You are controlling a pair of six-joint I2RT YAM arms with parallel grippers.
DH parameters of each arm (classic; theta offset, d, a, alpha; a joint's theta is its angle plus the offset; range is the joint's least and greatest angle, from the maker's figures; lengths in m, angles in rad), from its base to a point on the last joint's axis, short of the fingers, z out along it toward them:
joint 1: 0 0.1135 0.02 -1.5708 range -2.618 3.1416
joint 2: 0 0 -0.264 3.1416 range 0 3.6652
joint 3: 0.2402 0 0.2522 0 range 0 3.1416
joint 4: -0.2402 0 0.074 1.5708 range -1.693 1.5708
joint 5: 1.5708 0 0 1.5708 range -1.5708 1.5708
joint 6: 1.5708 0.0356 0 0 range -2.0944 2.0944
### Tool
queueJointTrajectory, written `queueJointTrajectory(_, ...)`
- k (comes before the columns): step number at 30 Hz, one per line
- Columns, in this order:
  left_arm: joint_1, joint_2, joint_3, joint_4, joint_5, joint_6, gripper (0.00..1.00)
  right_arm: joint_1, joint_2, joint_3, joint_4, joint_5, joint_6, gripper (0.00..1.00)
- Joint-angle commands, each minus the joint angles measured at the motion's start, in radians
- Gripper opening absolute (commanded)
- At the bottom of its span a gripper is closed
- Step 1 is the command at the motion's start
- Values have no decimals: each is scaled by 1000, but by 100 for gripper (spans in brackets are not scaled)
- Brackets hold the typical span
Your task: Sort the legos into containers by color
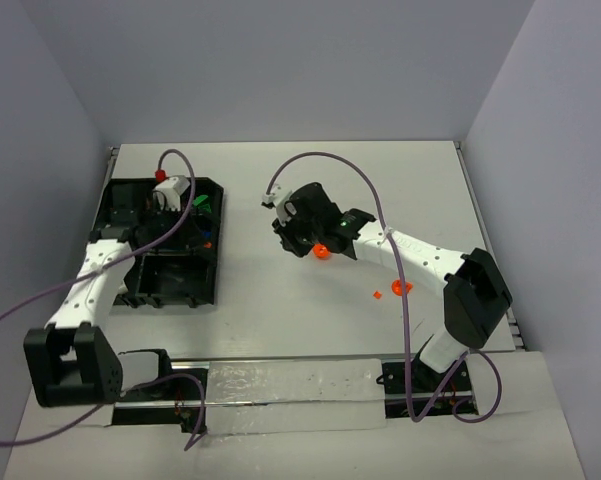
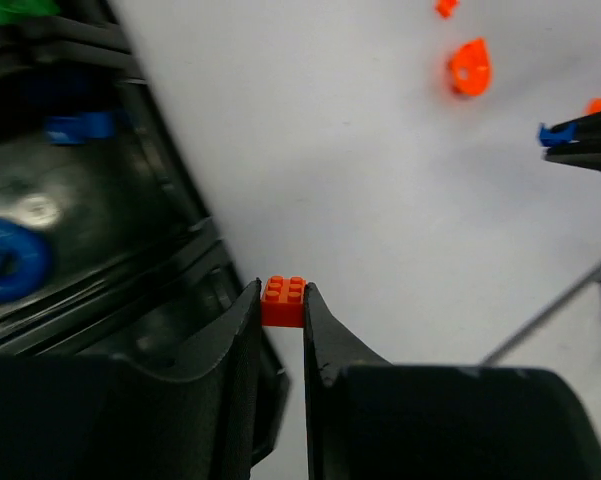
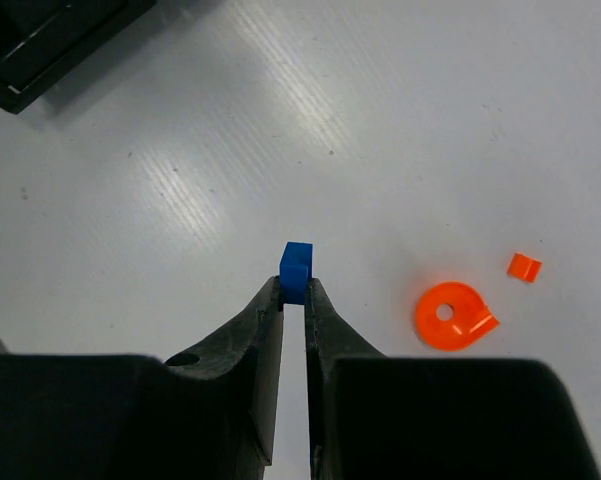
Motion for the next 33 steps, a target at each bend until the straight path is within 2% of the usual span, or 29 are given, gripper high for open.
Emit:
queueJointTrajectory(1, 55, -111, 4, -123, -187, 240, 3, -7, 0, 50, 12, -102, 22, 0)
queueJointTrajectory(4, 77, -181, -47, -151, -251, 328, 7, -11, 12, 72, 11, -193, 31, 0)
queueJointTrajectory(10, 96, -197, -93, -158, -339, 371, 10, -19, 20, 76, 17, -364, 41, 0)
queueJointTrajectory(13, 96, -206, -123, -163, -359, 386, 14, -21, 25, 84, 17, -436, 38, 0)
queueJointTrajectory(17, 98, -213, -137, -161, -378, 397, 38, -20, 34, 92, 18, -477, 36, 0)
queueJointTrajectory(19, 98, -207, -132, -166, -367, 403, 54, -21, 37, 95, 25, -493, 36, 0)
queueJointTrajectory(21, 100, -203, -119, -173, -325, 411, 63, -22, 43, 102, 29, -519, 32, 0)
queueJointTrajectory(22, 102, -202, -109, -178, -309, 413, 64, -23, 49, 108, 28, -537, 30, 0)
queueJointTrajectory(25, 117, -215, -81, -190, -186, 452, 63, -23, 66, 128, 21, -602, 31, 0)
queueJointTrajectory(26, 132, -230, -71, -197, -72, 479, 62, -26, 68, 132, 22, -631, 35, 0)
queueJointTrajectory(28, 146, -271, -60, -196, 26, 511, 61, -27, 74, 135, 25, -671, 40, 0)
queueJointTrajectory(31, 156, -384, -97, -107, 375, 585, 58, -28, 81, 143, 27, -798, 41, 0)
queueJointTrajectory(33, 154, -439, -137, -45, 477, 611, 57, -29, 83, 146, 24, -854, 36, 0)
